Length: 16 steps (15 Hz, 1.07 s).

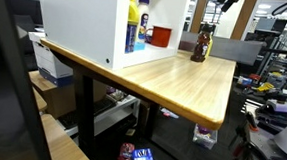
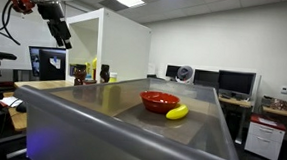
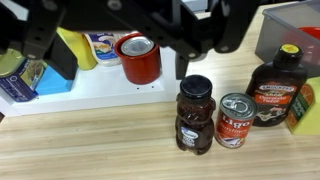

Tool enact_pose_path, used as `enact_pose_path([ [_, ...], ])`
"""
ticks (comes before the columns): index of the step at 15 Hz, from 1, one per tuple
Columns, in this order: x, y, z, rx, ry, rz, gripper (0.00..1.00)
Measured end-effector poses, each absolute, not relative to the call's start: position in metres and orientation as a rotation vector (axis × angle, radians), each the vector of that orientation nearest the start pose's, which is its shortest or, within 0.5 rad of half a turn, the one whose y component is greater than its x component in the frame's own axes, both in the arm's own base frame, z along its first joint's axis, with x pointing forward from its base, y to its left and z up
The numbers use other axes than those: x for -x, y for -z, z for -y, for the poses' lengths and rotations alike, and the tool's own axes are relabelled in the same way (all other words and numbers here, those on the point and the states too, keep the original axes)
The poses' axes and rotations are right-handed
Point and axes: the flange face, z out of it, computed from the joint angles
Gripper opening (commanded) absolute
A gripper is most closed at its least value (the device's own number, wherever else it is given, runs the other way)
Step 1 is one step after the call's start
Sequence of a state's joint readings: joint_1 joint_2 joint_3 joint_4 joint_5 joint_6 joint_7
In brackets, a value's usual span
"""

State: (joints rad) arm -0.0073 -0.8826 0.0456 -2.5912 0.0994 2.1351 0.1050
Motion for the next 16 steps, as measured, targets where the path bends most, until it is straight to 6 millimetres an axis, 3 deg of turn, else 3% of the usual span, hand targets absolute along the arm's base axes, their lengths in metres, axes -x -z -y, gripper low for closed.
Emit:
enact_pose_path([
  [7, -0.305, -0.573, -0.073, 2.945, 0.533, 0.102, 1.00],
  [16, -0.299, -0.560, -0.118, 3.028, 0.157, 0.394, 1.00],
])
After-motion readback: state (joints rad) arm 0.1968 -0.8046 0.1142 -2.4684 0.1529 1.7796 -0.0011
